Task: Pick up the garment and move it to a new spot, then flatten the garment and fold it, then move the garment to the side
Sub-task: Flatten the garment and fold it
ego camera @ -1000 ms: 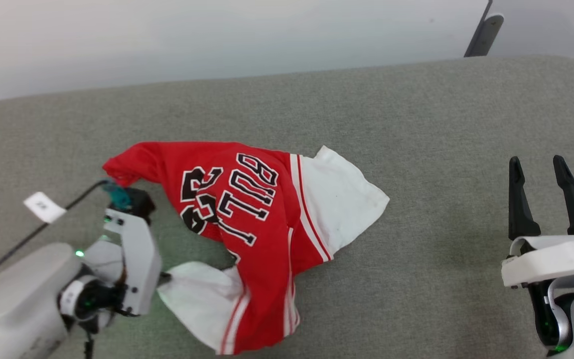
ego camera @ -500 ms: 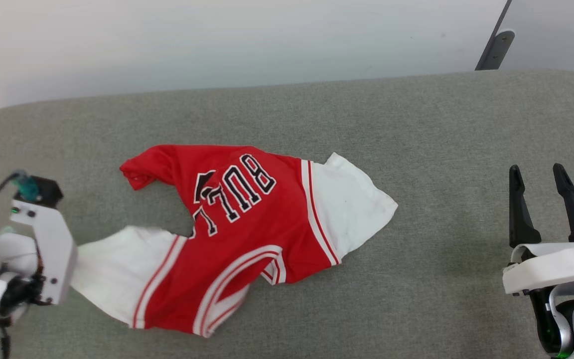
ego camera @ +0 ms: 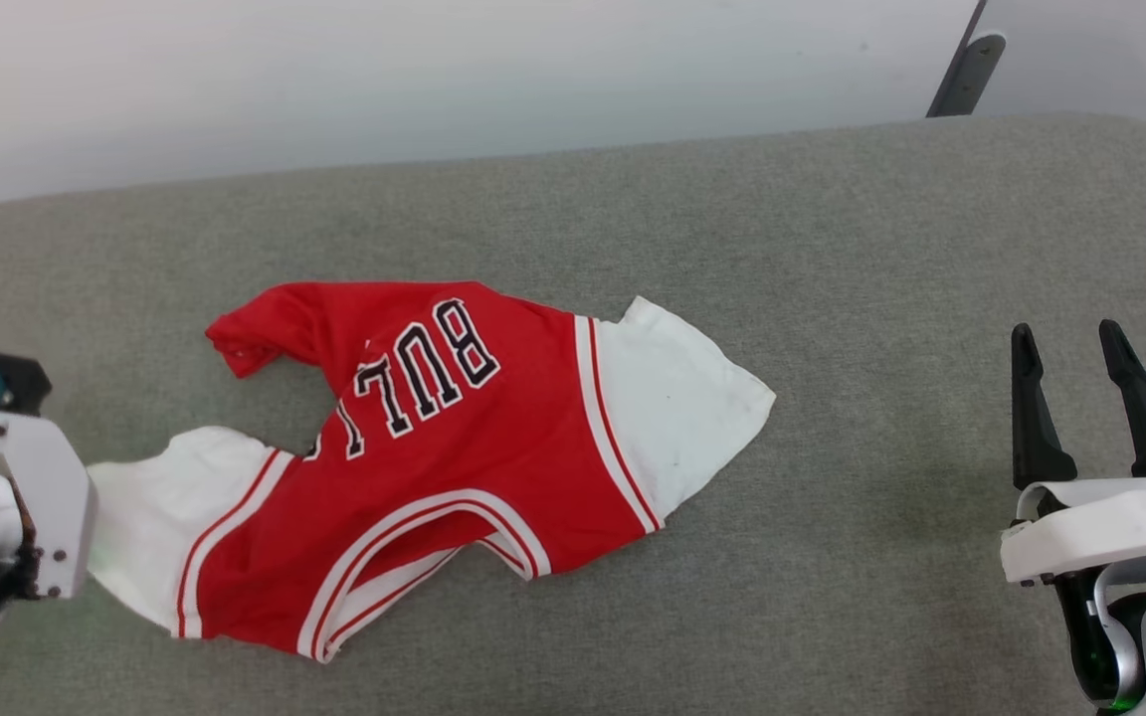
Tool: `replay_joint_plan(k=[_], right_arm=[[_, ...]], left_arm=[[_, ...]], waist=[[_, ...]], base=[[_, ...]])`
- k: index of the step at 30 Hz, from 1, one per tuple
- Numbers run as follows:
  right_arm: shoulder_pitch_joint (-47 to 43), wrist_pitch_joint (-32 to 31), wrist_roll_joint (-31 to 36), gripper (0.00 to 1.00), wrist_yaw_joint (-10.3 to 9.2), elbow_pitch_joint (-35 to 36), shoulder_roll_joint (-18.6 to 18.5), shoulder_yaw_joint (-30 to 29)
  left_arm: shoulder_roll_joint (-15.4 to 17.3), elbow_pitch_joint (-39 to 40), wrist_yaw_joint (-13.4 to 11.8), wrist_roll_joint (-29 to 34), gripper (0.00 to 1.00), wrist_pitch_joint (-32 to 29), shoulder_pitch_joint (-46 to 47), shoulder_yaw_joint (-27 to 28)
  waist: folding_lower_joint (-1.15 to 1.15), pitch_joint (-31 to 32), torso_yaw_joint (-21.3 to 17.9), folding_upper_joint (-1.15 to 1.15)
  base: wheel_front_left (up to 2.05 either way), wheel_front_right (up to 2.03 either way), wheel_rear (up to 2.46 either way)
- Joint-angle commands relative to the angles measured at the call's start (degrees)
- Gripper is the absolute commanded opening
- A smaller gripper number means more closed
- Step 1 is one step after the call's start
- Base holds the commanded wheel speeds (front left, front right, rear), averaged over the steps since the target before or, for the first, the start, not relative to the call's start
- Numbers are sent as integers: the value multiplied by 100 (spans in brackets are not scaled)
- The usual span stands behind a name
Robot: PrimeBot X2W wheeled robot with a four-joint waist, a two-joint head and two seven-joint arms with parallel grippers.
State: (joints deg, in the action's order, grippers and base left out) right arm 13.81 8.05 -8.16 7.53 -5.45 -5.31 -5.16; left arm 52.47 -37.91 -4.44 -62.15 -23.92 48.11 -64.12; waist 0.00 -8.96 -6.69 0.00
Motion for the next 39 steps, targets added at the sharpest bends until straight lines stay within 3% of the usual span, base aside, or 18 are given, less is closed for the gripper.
replay_joint_plan(k=[1,4,5,7,8,18,26,32,39], right_arm=[[83,8,-16,100,-9,0,-20,13],[77,7,-12,100,-9,-8,-24,21],[85,7,-12,100,-9,-15,-27,31],[108,-1,-16,100,-9,-26,-46,47],[108,-7,-12,100,-9,-29,-54,56],[-19,-151,-100,100,-9,-101,-205,171],[41,-530,-255,100,-9,-277,-395,364],[282,-971,-532,100,-9,-696,-644,669],[749,-1844,-941,100,-9,-1478,-967,998]], left_arm=[[-107,-152,58,-82,0,80,-88,33],[-295,-463,87,-97,0,211,-147,29],[-352,-535,108,-89,19,274,-132,36],[-481,-669,129,-147,46,434,-93,108],[-540,-705,151,-154,100,515,-64,132],[-775,-675,129,-212,100,1227,155,414],[-881,30,-72,-150,100,2672,16,805],[-861,575,-351,-165,100,3652,-384,1111],[-906,1449,-839,247,100,3913,-953,1758]], waist=[[0,-38,-39,0],[0,-70,-55,0],[0,-82,-55,0],[0,-99,-37,0],[0,-99,-18,0],[0,46,388,0],[0,95,948,0],[0,63,1324,0],[0,-76,1699,0]], base=[[0,0,0],[0,0,0],[0,0,0],[0,0,0],[0,0,0],[0,0,0],[0,0,0],[0,0,0],[0,0,0]])
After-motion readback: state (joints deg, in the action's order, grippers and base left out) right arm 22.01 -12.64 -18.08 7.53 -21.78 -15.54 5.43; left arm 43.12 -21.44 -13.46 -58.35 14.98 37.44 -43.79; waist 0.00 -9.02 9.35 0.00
